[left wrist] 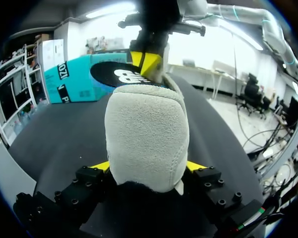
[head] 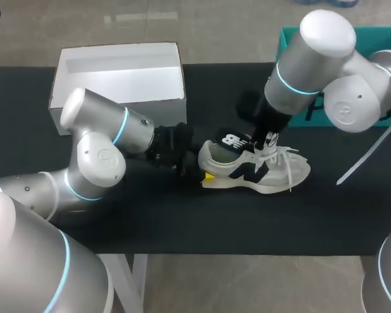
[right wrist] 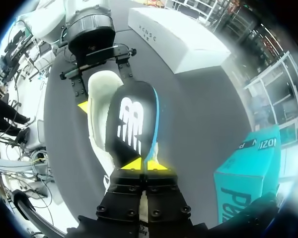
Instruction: Take the shoe out of the shoebox, open the shoe tongue, remove and reinsert the insole, then place the shoe into the shoebox
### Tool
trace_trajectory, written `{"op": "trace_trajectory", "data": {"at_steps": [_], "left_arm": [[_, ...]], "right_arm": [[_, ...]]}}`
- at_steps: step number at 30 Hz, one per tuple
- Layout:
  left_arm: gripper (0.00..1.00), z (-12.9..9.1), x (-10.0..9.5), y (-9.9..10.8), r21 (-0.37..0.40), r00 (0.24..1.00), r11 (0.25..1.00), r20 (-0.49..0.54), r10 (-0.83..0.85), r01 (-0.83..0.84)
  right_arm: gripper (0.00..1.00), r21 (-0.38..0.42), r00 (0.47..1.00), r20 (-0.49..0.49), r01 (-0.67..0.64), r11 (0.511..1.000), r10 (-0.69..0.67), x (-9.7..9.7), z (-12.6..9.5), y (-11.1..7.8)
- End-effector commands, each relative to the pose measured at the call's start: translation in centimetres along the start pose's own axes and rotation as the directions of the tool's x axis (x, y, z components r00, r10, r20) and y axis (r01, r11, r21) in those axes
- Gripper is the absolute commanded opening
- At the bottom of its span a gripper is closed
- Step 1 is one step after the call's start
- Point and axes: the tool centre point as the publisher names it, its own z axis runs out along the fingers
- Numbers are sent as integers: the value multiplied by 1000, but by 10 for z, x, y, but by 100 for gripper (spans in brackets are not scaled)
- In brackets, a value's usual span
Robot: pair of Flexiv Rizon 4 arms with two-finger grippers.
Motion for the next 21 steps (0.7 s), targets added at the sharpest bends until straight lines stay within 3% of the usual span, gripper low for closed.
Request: {"op": "trace_trajectory", "data": {"at_steps": [1,8,14,21], "left_arm": [[0,1,1,1,1,1000,1000,0,1,-1],[0,1,1,1,1,1000,1000,0,1,-1],[0,1,1,1,1,1000,1000,0,1,-1],[0,1,1,1,1,1000,1000,0,1,-1]], "right_arm": [[0,-24,1000,-6,30,999,-30,-3,1,14],[0,-96,997,-29,75,993,-78,-7,10,47],[0,-266,996,-87,-18,964,-5,-11,18,55],[0,-430,990,-59,-140,892,127,-15,-10,64]]}}
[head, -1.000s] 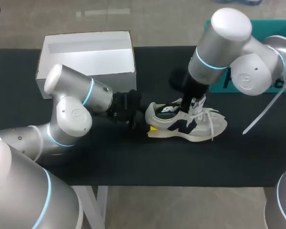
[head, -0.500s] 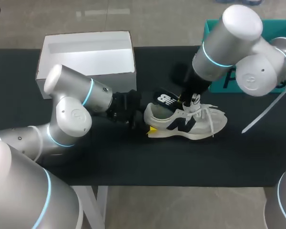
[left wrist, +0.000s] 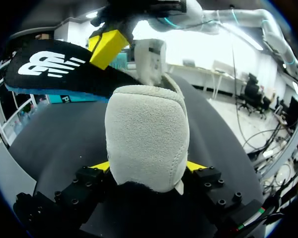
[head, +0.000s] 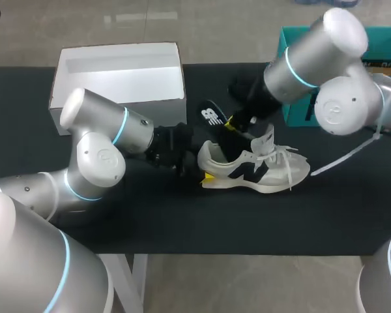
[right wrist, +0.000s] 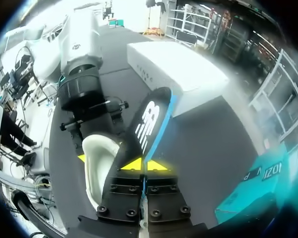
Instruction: Take the shoe out of the shoebox, open the shoe tongue, remove and reinsert the insole, then place the shoe into the shoebox
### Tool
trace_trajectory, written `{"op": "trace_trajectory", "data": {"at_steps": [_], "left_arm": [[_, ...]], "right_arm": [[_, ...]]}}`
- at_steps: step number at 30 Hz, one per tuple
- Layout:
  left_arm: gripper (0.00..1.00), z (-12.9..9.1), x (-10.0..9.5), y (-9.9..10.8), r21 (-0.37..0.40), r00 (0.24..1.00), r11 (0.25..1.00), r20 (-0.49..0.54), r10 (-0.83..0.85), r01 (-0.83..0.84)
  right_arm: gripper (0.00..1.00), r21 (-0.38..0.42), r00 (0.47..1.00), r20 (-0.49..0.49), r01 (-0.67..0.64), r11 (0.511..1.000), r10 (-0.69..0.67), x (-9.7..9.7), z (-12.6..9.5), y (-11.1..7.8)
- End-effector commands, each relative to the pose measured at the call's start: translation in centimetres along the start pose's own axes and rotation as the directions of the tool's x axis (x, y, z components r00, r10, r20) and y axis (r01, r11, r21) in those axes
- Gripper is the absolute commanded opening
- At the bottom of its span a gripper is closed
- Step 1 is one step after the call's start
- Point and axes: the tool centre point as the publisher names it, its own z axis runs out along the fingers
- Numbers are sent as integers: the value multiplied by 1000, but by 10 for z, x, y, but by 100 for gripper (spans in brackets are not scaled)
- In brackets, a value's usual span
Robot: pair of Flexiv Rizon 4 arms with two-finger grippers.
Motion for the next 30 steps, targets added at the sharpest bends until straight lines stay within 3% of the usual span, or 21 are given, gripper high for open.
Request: {"op": "trace_trajectory", "data": {"at_steps": [1,4,8,12,14,30], "left_arm": [[0,1,1,1,1,1000,1000,0,1,-1],[0,1,1,1,1,1000,1000,0,1,-1],[0,1,1,1,1,1000,1000,0,1,-1],[0,1,1,1,1,1000,1000,0,1,-1],[0,1,1,1,1,1000,1000,0,1,-1],[0,1,1,1,1,1000,1000,0,1,-1]], "right_arm": [[0,-173,996,53,-65,983,75,5,-20,-9],[0,-255,990,79,-90,963,113,5,-42,-9],[0,-283,987,118,-70,956,107,7,-64,-6],[0,-268,986,148,-37,963,79,12,-82,-1],[0,-195,984,175,17,981,18,17,-88,3],[0,-195,984,175,17,981,18,17,-88,3]]}}
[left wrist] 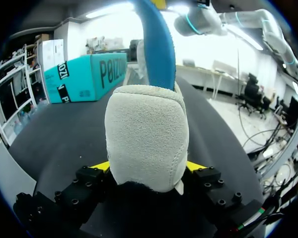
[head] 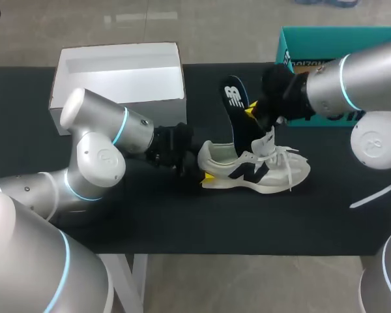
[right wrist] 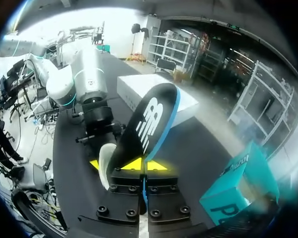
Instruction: Take the shoe out of the shoebox, open the shoe tongue, remove and reinsert the insole, then place the shoe into the shoebox
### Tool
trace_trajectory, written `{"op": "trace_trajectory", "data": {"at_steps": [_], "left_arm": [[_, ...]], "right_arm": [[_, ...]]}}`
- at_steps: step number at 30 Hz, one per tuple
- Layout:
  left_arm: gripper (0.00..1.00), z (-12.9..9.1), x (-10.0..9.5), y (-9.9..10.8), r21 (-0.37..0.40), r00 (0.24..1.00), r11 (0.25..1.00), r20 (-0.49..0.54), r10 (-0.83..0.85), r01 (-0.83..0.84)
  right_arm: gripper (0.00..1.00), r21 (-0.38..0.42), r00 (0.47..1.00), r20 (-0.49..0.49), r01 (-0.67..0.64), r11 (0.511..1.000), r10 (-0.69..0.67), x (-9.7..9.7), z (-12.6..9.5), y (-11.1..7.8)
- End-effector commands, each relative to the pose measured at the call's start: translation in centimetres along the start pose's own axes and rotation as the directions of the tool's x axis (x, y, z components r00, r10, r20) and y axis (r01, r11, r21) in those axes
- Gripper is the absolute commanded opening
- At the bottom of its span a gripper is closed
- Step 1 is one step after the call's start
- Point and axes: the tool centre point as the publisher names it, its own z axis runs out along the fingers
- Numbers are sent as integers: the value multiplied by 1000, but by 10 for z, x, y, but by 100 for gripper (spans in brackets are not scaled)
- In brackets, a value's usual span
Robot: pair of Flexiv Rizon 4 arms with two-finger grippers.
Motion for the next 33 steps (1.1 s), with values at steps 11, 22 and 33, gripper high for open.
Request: {"op": "trace_trajectory", "data": {"at_steps": [11,22,33], "left_arm": [[0,1,0,1,1,1000,1000,0,0,0],[0,1,0,1,1,1000,1000,0,0,0],[0,1,0,1,1,1000,1000,0,0,0]], "right_arm": [[0,-258,902,-43,-425,868,429,-19,-24,94],[0,-213,781,-198,-624,752,592,-6,-90,119],[0,-190,836,-188,-546,816,515,9,-112,122]]}}
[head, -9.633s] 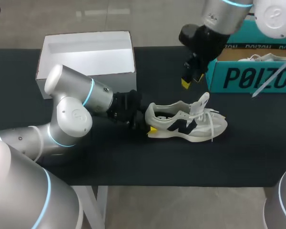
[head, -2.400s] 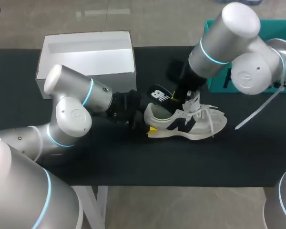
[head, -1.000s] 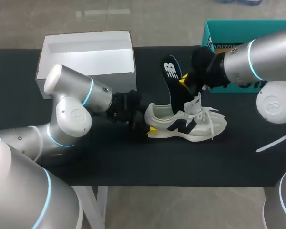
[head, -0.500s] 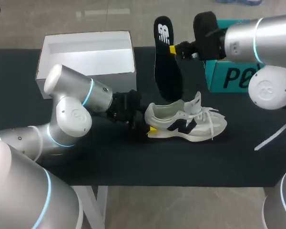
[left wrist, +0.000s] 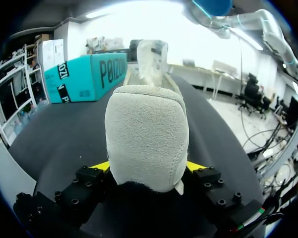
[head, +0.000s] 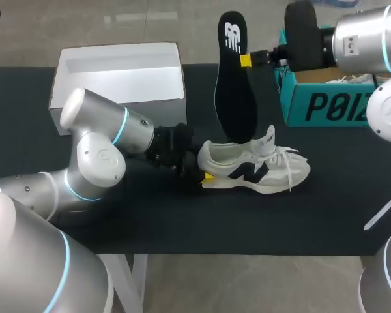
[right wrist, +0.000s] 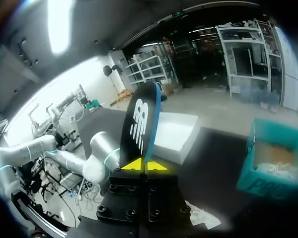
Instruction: Take the shoe out of the shoebox, open the shoe tongue, remove and reinsert the insole, then place the shoe into the shoebox
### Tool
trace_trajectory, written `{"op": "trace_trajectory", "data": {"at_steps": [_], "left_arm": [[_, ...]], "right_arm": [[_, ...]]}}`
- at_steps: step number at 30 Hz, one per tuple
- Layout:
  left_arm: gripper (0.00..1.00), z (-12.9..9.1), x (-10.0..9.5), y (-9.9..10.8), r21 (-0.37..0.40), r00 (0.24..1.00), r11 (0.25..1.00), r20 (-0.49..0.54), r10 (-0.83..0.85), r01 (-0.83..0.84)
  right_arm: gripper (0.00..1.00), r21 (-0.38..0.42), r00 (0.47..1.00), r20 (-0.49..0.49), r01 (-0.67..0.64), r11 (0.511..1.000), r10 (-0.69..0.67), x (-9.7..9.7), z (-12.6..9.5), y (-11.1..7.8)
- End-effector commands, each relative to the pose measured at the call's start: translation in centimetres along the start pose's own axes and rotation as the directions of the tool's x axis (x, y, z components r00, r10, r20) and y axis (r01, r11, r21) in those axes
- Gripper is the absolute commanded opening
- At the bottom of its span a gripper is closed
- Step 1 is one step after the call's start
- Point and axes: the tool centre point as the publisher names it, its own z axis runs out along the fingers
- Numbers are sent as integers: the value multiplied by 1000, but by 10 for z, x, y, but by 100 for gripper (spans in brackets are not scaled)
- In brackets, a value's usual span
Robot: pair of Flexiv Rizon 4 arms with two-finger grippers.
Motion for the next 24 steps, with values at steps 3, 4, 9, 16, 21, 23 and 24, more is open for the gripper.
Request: {"op": "trace_trajectory", "data": {"at_steps": [3,4,9,16,21,23,24], "left_arm": [[0,1,0,1,1,1000,1000,0,0,0],[0,1,0,1,1,1000,1000,0,0,0],[0,1,0,1,1,1000,1000,0,0,0],[0,1,0,1,1,1000,1000,0,0,0],[0,1,0,1,1,1000,1000,0,0,0],[0,1,0,1,1,1000,1000,0,0,0],[0,1,0,1,1,1000,1000,0,0,0]], "right_arm": [[0,4,1000,0,0,1000,0,0,-14,-2],[0,4,1000,0,0,1000,0,0,-14,-2],[0,-52,1000,-6,-11,999,11,2,-21,4],[0,-209,995,21,99,973,-97,39,-77,25],[0,-89,997,37,70,994,-67,60,-97,24],[0,-27,999,36,34,999,-33,65,-103,20],[0,-5,999,23,30,1000,-30,68,-105,17]]}}
